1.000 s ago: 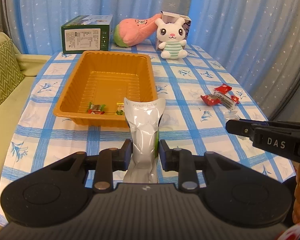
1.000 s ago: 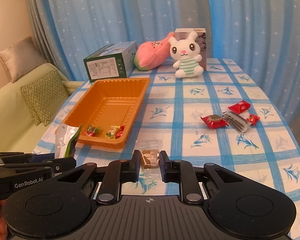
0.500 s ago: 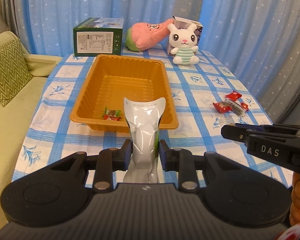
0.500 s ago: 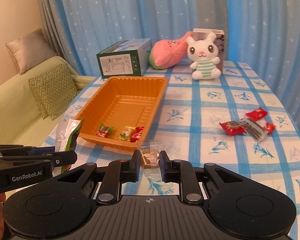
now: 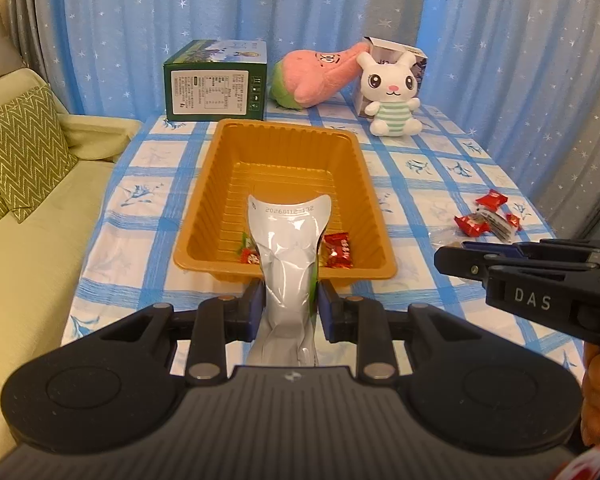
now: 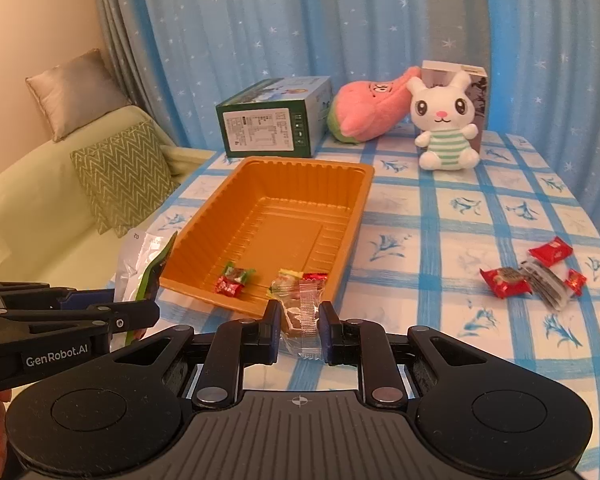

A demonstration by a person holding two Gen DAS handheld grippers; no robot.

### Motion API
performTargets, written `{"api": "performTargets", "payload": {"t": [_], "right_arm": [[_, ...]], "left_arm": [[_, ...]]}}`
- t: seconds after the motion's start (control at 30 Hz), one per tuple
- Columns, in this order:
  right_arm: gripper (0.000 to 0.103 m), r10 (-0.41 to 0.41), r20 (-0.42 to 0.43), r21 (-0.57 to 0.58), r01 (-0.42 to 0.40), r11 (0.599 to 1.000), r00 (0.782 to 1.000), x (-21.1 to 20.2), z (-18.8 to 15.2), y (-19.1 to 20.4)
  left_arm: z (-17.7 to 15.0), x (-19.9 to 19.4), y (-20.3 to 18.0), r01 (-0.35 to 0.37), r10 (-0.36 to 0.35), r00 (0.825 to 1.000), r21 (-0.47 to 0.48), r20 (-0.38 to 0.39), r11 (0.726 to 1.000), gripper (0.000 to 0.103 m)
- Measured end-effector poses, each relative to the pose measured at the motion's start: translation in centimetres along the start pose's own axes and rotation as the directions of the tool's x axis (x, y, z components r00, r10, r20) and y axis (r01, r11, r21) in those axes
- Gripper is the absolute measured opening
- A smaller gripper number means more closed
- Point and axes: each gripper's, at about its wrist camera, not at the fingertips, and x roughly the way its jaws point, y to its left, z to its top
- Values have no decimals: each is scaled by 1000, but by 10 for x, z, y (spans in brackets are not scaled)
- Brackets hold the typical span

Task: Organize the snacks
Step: 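Carry both held packets over the orange tray, then lower both packets into the tray and open both tools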

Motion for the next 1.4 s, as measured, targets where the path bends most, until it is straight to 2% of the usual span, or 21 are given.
{"api": "performTargets", "payload": {"t": [0.4, 1.4], "right_arm": [[20, 14, -22, -13, -15, 1000, 1000, 33, 14, 4], [20, 30, -38, 9, -30, 1000, 999, 100, 52, -4]], "left_arm": [[18, 21, 19, -17, 17, 1000, 32, -10, 999, 26], [77, 93, 47, 11, -5, 999, 119, -53, 993, 26]]}}
